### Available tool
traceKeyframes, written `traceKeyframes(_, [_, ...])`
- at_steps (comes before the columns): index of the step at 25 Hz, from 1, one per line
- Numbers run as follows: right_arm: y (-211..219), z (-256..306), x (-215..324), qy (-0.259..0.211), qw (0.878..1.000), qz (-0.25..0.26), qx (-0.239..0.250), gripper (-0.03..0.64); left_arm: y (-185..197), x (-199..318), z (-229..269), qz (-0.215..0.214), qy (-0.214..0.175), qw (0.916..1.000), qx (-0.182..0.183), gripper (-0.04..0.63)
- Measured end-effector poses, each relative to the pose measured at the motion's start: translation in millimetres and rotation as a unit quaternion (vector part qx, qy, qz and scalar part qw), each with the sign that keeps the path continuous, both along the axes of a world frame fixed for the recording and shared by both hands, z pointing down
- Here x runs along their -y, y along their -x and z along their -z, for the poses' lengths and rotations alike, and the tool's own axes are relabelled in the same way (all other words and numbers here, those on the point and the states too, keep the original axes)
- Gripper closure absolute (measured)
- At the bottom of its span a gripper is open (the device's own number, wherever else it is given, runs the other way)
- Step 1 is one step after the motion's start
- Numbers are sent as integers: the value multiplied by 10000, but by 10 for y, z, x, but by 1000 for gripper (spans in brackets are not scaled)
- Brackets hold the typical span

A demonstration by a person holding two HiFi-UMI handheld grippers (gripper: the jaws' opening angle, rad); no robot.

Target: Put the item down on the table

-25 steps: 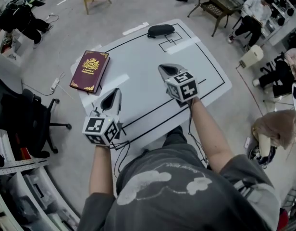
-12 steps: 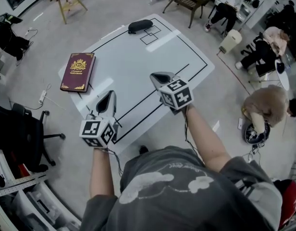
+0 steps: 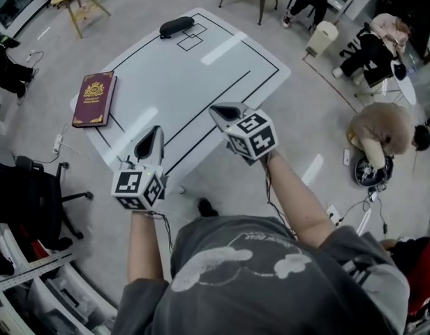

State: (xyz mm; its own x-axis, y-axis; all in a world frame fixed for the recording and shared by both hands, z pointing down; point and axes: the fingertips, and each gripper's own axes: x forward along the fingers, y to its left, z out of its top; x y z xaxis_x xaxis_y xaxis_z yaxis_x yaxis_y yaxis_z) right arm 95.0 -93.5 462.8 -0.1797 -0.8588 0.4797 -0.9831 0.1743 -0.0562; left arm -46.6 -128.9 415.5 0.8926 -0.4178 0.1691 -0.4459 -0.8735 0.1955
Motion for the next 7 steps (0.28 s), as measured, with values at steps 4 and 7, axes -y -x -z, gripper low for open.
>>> traceKeyframes(4, [14, -30, -436, 56, 9998, 62, -205, 618, -44, -399, 64, 8, -20, 10000, 30, 593])
traceKeyframes(7, [28, -29, -791, 94, 9995, 118, -271, 618, -81, -725, 73, 40, 16, 10000, 35, 592])
